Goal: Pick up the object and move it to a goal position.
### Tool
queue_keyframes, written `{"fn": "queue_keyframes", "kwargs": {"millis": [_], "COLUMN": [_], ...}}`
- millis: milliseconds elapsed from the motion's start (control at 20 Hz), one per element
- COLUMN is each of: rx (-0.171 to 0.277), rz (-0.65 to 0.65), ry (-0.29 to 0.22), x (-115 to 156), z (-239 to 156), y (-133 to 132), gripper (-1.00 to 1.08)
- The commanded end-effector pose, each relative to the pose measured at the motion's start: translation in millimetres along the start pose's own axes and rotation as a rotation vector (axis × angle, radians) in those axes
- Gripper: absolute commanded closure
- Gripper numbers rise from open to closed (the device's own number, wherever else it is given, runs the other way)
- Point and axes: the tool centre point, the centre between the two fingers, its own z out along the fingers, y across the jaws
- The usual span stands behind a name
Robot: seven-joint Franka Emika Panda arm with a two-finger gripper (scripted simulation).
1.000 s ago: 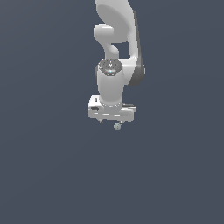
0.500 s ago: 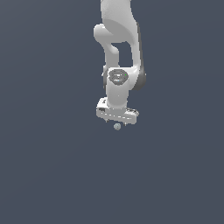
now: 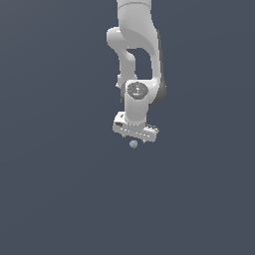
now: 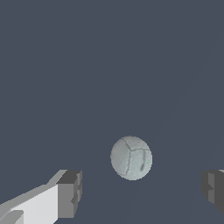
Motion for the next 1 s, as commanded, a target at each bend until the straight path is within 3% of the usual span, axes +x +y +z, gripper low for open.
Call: {"fn": "queue_keyframes", "kwargs": {"millis": [0,900,950], "rx": [0.000,0.000,0.000], "rz": [0.000,0.004,0.004], "ry": [0.000,0.001,0.001], "x": [0,-1,-1], "z": [0,51,51], "y": [0,0,0], "gripper": [-0.92,-0.92,1.08]}}
